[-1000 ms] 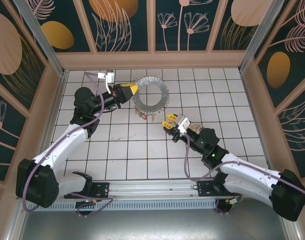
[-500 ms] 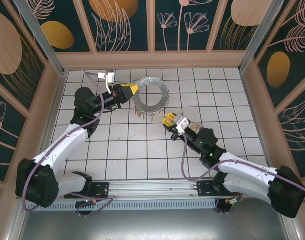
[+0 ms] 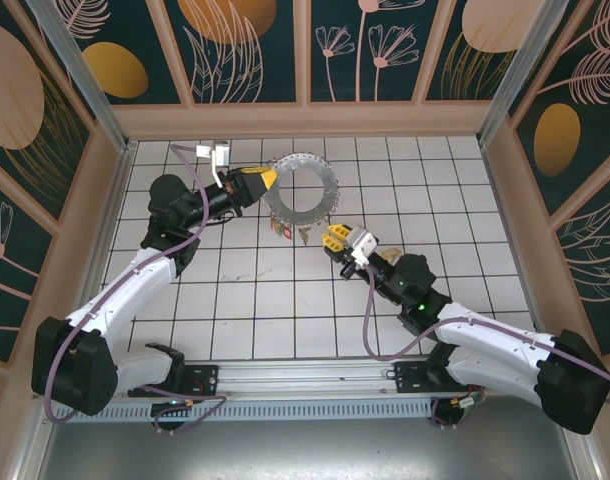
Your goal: Put the keys on the keyring
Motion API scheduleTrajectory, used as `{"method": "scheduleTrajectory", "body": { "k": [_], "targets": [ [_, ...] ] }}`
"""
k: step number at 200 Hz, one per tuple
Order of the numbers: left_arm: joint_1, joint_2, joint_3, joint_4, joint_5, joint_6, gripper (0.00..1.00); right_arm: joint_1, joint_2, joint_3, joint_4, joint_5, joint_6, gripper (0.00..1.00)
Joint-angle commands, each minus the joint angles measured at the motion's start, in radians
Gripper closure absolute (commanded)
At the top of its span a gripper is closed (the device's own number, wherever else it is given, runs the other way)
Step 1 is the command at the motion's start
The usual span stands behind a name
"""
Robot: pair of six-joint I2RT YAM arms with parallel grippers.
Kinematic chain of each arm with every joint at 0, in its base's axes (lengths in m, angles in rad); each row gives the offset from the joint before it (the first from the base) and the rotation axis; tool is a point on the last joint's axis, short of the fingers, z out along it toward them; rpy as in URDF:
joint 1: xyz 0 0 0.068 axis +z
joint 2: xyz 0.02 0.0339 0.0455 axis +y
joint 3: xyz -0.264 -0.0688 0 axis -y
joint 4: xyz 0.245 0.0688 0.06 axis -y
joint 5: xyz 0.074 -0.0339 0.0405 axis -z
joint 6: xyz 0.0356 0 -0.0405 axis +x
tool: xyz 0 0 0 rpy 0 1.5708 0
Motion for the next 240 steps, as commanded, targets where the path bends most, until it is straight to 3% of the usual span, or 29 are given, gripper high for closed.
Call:
{"method": "scheduleTrajectory", "body": {
  "k": [1,46,240],
  "targets": [
    [-0.009,-0.007,0.040,0.047,-0.014,-0.010,1.00,0.016,0.010,0.043,-0.003,-0.012,-0.012,0.82],
    [-0.009,-0.009,0.039,0.040,-0.010,-0.003,1.00,-0.001,-0.004,0.017,0.004,0.109,-0.017,0.81],
    [-0.010,0.016,0.068,-0.027,0.034,0.026,1.00,-0.020,0.060,0.030,0.121,0.068,-0.023,0.84]
  ]
}}
